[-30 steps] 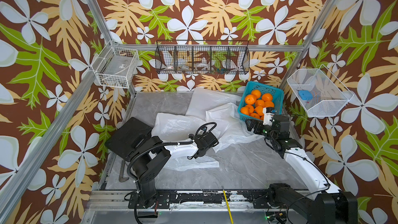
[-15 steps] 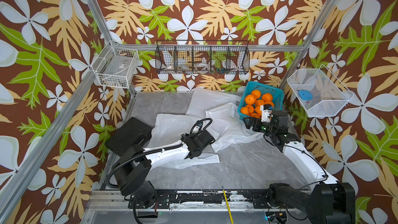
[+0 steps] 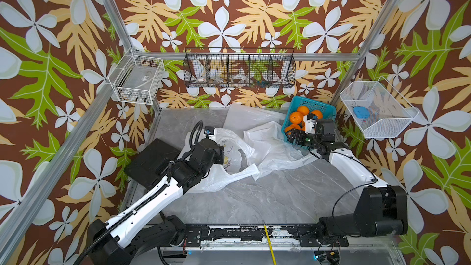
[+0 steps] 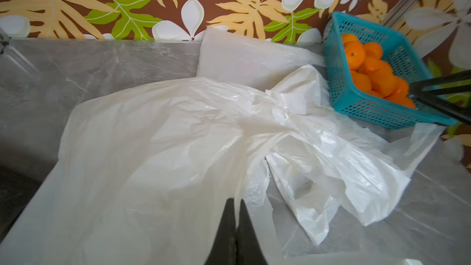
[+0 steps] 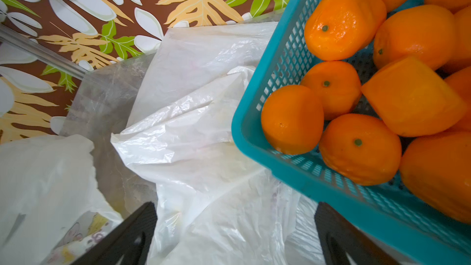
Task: Place the oranges into plastic bags & tie knots
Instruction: Move the basket to the center of the board.
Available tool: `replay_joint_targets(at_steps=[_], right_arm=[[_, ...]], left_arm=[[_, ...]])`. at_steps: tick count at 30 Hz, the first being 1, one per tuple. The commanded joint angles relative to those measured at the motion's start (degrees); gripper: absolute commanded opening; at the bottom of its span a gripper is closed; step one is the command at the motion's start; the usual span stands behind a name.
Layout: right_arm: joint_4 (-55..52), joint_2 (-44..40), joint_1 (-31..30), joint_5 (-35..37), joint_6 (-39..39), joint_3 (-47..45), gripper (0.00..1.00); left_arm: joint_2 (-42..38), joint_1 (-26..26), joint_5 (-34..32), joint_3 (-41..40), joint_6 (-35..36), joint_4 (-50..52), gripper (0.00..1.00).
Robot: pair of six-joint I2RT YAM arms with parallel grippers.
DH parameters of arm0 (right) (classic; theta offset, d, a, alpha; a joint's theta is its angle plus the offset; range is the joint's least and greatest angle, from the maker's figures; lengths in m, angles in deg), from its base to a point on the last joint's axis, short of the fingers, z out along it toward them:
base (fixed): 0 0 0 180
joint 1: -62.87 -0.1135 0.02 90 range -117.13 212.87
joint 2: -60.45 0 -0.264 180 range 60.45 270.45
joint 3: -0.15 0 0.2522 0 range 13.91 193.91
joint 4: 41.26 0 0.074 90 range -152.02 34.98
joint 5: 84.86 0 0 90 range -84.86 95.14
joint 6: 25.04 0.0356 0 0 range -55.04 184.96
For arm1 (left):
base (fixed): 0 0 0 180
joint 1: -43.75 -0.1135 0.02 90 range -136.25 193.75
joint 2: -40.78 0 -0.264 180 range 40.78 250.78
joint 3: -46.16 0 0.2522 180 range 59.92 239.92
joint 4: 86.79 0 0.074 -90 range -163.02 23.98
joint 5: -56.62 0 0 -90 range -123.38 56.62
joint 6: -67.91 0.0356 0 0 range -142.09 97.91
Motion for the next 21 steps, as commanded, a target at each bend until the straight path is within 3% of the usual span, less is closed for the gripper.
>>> replay_joint_targets(at_steps=[1, 5, 11, 21], right_arm=[[-2.7, 3.8, 0.2, 1.7, -2.6, 2.4, 0.99], [-4.0, 7.9, 1.0, 2.6, -3.5, 4.3, 0.99], [-7.2, 9.4, 2.0, -0.6, -5.3, 4.6, 0.99], [-9.9, -4.1, 2.1, -2.1, -3.7, -10.5, 0.99]], left_arm=[[-1.6, -2.7, 10.2, 1.5, -4.0, -0.8, 0.0], [-1.7, -5.2, 18.0, 3.1, -7.0, -2.3, 0.0], [-0.2, -5.7, 21.5, 5.3, -8.9, -3.0, 0.0], [1.9, -6.7, 22.8, 6.2, -11.7, -4.9, 0.0]])
